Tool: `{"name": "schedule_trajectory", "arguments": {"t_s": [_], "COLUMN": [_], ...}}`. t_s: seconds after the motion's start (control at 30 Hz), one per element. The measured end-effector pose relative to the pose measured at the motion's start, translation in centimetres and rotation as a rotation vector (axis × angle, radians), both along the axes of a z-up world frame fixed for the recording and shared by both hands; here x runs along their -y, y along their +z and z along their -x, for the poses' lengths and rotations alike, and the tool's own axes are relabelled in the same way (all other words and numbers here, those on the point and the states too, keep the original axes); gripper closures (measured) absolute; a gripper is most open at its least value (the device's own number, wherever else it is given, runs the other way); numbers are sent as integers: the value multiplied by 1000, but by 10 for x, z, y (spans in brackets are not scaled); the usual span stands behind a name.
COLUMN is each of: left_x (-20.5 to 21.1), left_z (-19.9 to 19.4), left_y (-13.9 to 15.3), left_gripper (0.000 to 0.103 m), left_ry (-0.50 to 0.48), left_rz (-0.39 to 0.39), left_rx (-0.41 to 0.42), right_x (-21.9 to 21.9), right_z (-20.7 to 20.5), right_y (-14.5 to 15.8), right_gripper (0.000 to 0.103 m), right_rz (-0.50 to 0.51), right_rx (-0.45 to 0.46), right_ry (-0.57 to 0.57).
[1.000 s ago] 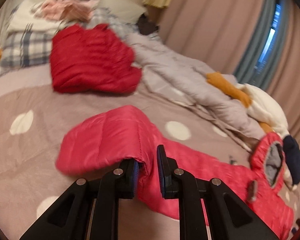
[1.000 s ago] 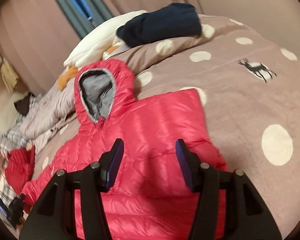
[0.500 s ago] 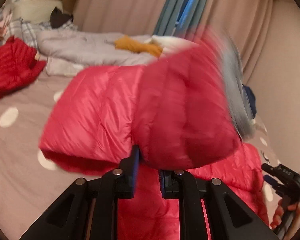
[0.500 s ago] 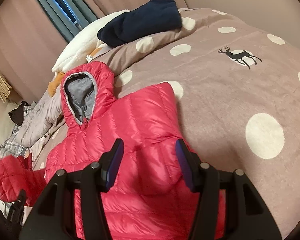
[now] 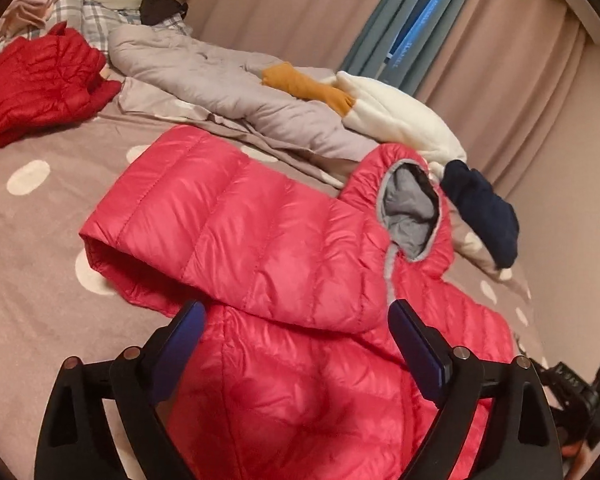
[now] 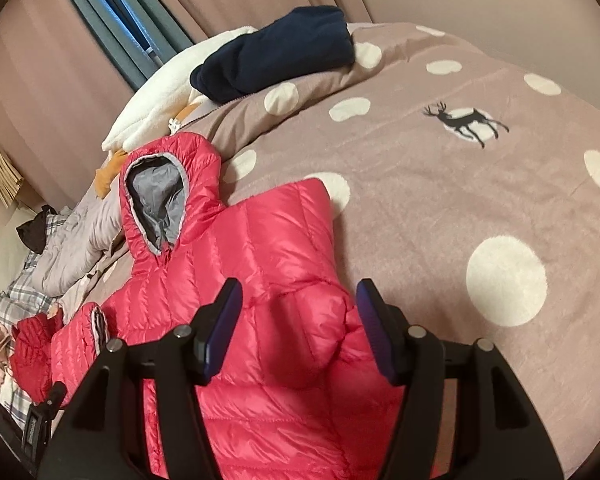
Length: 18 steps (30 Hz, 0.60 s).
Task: Fold large clothes
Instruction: 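Fold the held sleeve across the jacket body with the left gripper and open, then withdraw the open left gripper from the jacket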
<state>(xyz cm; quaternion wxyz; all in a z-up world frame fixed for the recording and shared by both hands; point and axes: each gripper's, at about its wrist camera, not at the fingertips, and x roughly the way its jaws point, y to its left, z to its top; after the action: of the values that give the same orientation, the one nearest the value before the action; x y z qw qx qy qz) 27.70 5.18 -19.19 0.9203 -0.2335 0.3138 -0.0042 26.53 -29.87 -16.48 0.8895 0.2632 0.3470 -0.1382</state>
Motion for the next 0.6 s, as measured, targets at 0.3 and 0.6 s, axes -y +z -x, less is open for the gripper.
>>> {"name": "schedule_trajectory", "arguments": {"t_s": [0.3, 0.6], "left_x": [-13, -9], "left_z": [24, 39], "left_y": [19, 32], "left_gripper": [10, 9], "left_ry": [156, 200], "left_rz": [-71, -95], "left_rx": [49, 90], "right_x": [0, -1], "right_z": [12, 21], "right_y": [-1, 3], "right_gripper": [42, 41], "right_rz": [-32, -40], "right_rx": [-7, 4], "right_ry": [3, 17]}}
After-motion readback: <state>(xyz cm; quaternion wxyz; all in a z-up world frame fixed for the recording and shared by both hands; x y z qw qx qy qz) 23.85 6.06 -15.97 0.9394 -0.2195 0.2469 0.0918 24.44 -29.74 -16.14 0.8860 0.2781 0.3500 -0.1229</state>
